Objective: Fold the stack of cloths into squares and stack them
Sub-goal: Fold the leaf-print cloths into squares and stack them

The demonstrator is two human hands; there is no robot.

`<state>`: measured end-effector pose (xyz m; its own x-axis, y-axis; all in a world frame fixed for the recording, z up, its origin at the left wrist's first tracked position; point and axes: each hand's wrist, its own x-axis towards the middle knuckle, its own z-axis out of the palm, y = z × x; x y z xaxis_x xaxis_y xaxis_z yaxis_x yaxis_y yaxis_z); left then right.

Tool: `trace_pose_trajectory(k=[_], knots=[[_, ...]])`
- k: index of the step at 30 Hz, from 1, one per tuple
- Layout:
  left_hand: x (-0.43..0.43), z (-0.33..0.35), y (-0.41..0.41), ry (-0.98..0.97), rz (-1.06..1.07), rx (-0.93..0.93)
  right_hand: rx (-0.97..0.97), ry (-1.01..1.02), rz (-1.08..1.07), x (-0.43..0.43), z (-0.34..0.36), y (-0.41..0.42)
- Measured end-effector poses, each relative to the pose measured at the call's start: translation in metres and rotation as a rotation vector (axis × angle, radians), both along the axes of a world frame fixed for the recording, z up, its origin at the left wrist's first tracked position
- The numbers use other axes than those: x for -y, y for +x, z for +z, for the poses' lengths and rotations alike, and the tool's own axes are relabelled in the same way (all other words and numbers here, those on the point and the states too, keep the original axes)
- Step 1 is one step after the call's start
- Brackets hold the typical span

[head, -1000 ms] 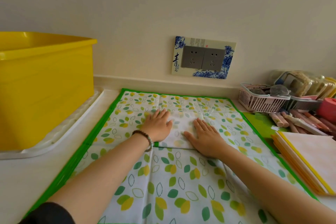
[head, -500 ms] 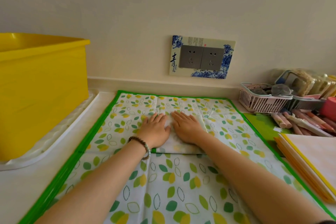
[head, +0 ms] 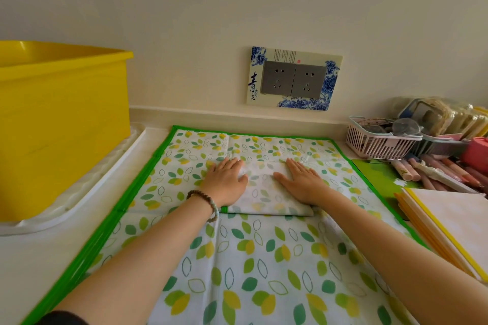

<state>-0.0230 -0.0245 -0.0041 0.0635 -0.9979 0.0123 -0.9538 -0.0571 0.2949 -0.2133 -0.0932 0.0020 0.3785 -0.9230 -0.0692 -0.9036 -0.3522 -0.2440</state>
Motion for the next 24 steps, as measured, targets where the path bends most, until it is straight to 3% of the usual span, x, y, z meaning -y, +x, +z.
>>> trace_pose_trajectory(k=[2,4,7,12,18,21,24], knots=[[-0.003,0.002,-0.001,-0.021,0.002,-0.063,0.11,0.048,-0.023,-0.003,0.006,0.0],[-0.008,0.005,0.0,-0.04,0.027,-0.154,0.357,0.104,-0.068,-0.004,0.013,-0.004],[-0.021,0.007,0.005,-0.004,0.055,-0.203,0.583,0.069,-0.143,-0.009,0.026,-0.018],[-0.043,0.002,0.008,0.052,0.094,-0.115,0.524,0.256,-0.198,-0.016,0.039,-0.036],[-0.047,0.002,0.001,0.057,0.124,0.023,0.25,0.308,-0.272,-0.015,0.045,-0.033],[-0.048,0.001,0.0,0.04,0.129,0.019,0.3,0.333,-0.326,-0.016,0.042,-0.025],[-0.049,0.0,0.0,0.014,0.133,0.007,0.501,0.392,-0.375,-0.021,0.041,-0.018]])
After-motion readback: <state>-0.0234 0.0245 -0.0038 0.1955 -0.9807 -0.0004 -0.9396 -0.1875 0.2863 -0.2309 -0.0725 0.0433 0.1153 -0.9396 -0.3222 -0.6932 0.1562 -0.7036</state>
